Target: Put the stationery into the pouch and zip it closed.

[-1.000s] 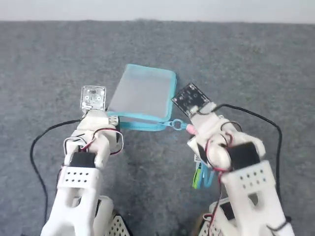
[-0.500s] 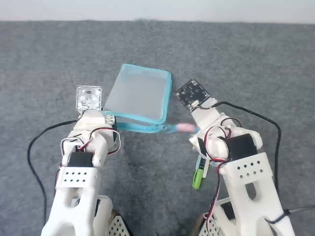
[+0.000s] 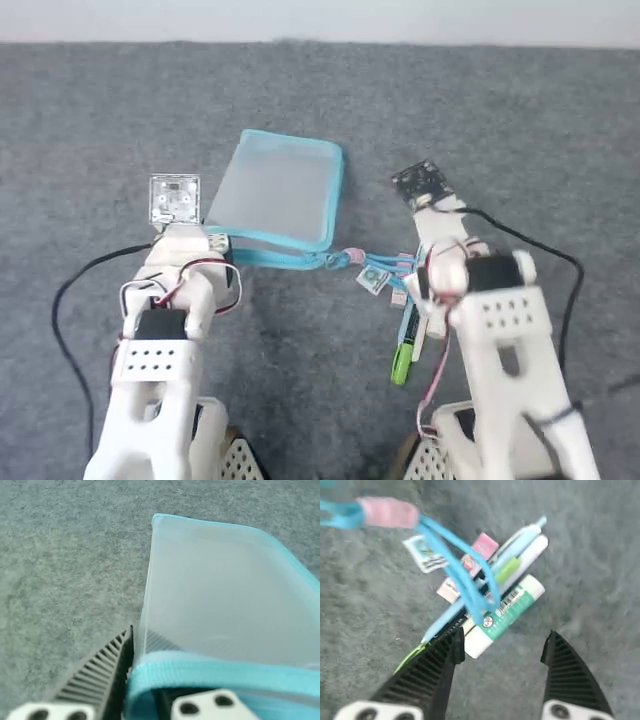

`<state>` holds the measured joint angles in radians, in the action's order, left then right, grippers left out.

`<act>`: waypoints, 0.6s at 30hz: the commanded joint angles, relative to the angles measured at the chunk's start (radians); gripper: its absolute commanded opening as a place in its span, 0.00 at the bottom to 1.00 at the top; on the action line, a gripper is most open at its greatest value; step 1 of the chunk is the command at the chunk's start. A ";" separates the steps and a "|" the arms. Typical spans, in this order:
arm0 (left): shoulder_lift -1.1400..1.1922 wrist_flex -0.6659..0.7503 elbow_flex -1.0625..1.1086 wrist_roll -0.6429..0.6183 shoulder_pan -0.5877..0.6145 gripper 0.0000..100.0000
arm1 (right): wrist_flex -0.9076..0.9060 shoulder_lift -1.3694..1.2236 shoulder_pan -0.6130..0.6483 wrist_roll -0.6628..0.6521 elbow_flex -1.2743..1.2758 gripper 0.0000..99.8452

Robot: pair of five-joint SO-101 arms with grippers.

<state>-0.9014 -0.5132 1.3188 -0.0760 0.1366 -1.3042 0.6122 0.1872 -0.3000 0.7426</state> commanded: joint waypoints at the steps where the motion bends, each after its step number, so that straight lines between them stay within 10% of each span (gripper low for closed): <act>1: 0.006 -0.005 -0.062 -0.014 0.041 0.01 | 0.016 -0.191 -0.036 0.020 -0.120 0.25; 18: 0.014 0.048 -0.056 -0.015 0.092 0.01 | 0.087 -0.461 -0.096 0.069 -0.110 0.25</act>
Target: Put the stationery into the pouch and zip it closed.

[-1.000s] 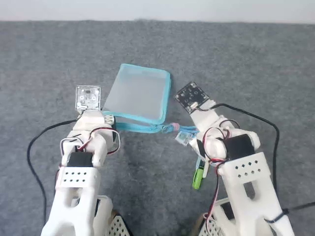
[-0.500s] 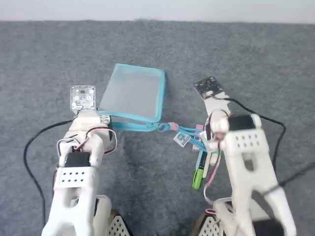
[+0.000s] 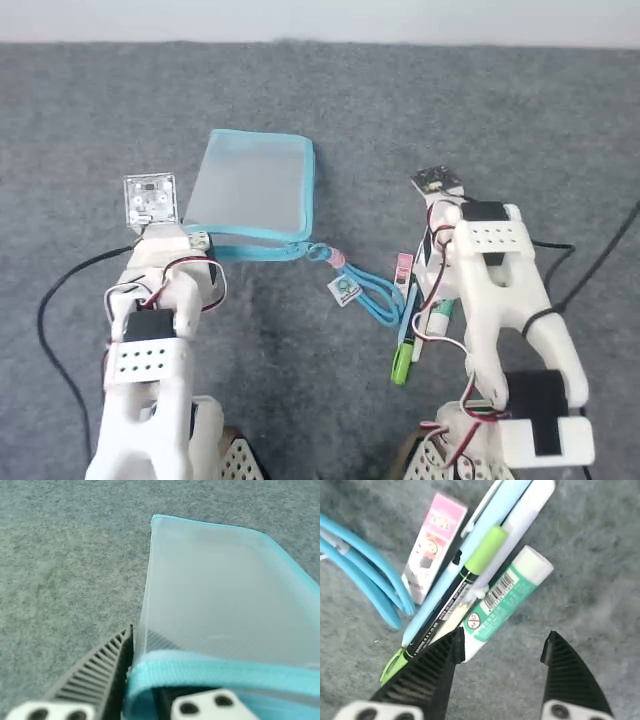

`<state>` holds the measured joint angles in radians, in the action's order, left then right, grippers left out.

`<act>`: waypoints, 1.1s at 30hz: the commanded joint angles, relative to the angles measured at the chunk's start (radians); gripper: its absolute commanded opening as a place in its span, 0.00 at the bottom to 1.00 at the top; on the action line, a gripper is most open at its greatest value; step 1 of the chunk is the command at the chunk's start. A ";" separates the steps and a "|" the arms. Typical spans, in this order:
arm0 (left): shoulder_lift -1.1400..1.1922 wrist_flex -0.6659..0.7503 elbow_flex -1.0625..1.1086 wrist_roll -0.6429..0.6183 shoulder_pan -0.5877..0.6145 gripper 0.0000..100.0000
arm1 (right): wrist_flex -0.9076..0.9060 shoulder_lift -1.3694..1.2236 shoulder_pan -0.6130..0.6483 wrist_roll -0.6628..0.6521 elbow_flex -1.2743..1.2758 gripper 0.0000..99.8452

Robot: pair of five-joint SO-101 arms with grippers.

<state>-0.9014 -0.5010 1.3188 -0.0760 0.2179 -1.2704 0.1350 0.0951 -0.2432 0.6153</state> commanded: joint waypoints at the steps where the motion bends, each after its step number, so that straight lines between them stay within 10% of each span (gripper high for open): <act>1: 0.014 0.034 -0.056 -0.017 0.011 0.01 | 0.073 0.013 -0.004 0.012 0.032 0.25; 33: 0.008 0.038 -0.036 -0.012 0.012 0.01 | 0.246 0.007 -0.180 0.002 0.081 0.04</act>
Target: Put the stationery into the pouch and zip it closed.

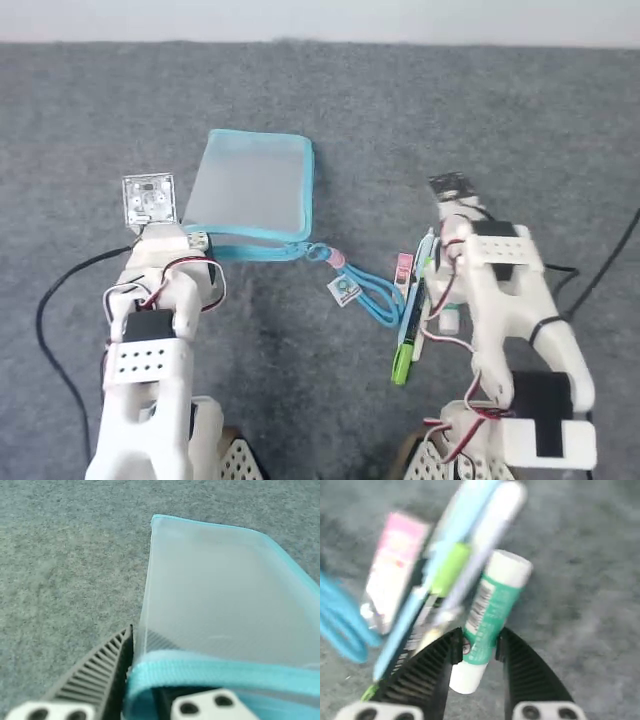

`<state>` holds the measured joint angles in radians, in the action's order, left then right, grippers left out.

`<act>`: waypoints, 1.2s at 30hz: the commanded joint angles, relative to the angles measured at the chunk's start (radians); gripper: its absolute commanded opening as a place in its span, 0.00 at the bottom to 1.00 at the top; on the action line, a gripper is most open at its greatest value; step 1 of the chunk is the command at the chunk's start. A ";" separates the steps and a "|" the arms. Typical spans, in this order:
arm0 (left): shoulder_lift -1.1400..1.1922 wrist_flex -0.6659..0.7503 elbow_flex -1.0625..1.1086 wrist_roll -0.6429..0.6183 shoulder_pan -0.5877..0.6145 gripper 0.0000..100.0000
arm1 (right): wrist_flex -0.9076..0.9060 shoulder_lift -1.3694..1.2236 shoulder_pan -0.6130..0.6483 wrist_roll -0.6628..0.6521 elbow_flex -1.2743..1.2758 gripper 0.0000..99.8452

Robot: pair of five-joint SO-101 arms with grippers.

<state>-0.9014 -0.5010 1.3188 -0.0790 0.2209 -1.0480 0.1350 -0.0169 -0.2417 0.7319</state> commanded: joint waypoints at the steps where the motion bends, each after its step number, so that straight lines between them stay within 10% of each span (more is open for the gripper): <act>1: 0.008 0.038 -0.036 -0.009 0.008 0.01 | 0.024 0.007 -0.084 0.000 -0.044 0.04; 16: 0.014 0.041 -0.035 -0.009 0.011 0.01 | -0.150 0.120 -0.070 0.000 -0.043 0.16; 36: 0.014 0.035 -0.035 -0.009 0.014 0.01 | 0.061 0.114 -0.071 -0.034 0.169 0.14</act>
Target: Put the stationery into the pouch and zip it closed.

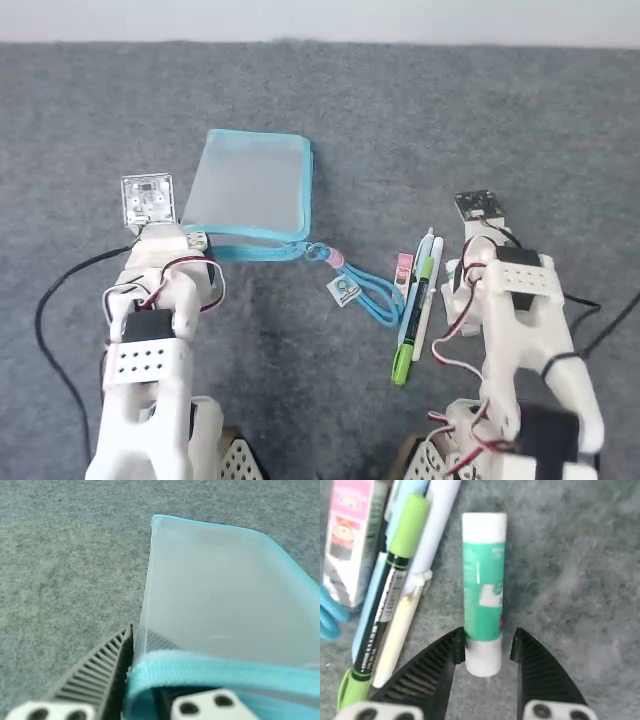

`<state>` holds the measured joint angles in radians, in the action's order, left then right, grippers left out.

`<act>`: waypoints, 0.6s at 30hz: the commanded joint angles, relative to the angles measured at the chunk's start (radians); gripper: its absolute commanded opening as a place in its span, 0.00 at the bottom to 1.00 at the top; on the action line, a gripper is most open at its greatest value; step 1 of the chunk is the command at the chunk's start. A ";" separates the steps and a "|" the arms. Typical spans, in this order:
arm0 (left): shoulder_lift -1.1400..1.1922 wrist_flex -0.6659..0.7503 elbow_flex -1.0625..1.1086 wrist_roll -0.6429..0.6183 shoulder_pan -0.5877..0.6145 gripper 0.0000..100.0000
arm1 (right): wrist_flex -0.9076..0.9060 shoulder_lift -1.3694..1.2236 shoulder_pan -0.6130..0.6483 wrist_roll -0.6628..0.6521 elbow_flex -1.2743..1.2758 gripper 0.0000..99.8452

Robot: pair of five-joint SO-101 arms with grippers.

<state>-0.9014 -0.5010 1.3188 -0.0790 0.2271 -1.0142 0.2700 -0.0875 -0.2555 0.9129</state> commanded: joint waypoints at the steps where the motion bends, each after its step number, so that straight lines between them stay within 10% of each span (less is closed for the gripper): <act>1: 0.014 0.037 -0.035 -0.012 0.008 0.01 | 0.027 -0.031 -0.001 -0.021 -0.012 0.14; 18: 0.014 0.101 0.005 -0.017 -0.083 0.01 | -0.203 0.091 0.004 -0.092 -0.166 0.01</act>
<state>-0.9014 -0.4641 1.3249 -0.0790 0.1811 -1.1032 0.2532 -0.0951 -0.3076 0.8516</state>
